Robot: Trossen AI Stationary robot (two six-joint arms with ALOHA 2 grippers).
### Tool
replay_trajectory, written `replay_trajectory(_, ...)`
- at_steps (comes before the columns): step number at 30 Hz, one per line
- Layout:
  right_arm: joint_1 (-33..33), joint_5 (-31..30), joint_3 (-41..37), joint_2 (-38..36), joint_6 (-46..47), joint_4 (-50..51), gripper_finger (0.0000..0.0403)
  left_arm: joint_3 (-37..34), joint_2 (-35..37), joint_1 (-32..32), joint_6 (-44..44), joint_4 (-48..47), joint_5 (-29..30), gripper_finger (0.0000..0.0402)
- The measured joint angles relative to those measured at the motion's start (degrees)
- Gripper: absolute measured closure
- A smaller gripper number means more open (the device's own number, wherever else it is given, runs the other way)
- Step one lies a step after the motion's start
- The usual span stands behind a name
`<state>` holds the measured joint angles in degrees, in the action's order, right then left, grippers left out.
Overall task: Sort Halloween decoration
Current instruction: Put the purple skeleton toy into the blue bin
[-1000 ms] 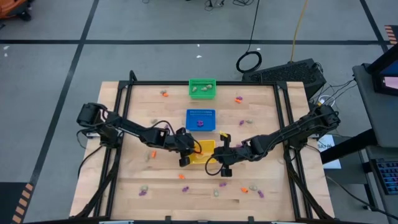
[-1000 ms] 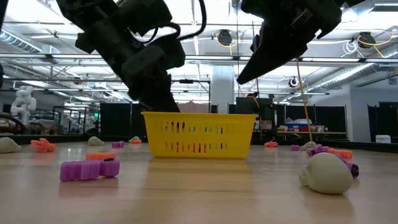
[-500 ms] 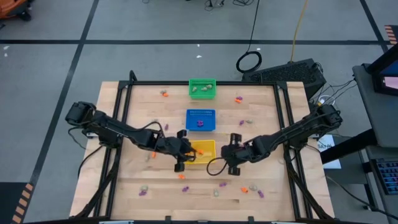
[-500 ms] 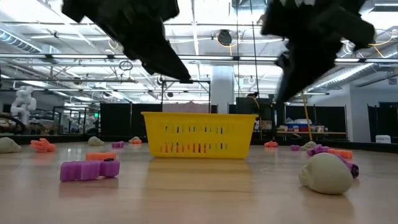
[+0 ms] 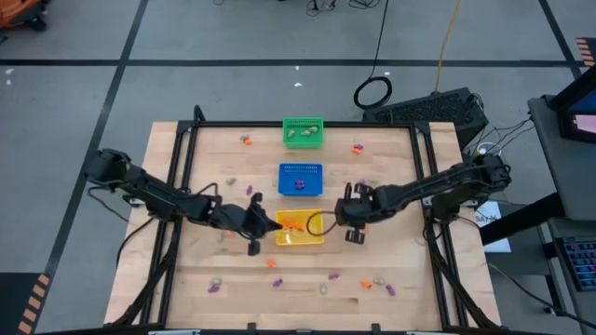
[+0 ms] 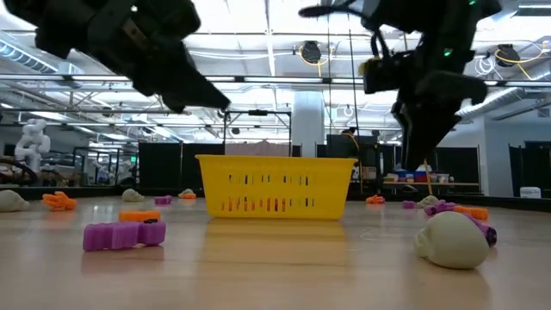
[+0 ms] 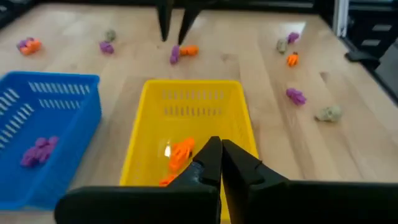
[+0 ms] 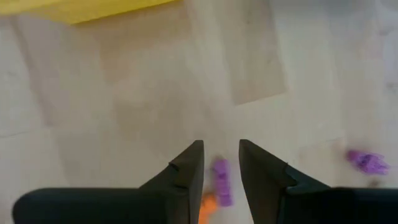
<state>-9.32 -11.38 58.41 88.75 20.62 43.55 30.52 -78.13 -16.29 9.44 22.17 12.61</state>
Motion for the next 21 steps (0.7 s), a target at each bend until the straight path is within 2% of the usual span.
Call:
replay_trajectory(5, 3.9, 4.0, 0.0, 0.0, -3.4, 0.2, 0.0307, -6.1, 7.1, 1.7, -1.3, 0.7, 2.2, 0.0391)
replay_trajectory(10, 4.5, 4.3, 0.0, 0.0, -5.0, 3.6, 0.0294, -13.1, 12.2, 3.2, -0.9, 4.1, 2.3, 0.0391)
replay_trajectory(17, 4.6, 5.7, 0.0, 0.4, -3.4, 4.4, 0.0282, -19.1, 13.6, 3.2, -0.8, 12.6, 2.3, 0.0391)
replay_trajectory(21, 5.1, 6.8, 0.0, 2.4, -3.6, 5.0, 0.0282, -20.4, 13.6, 3.2, 0.7, 13.0, 2.5, 0.0391)
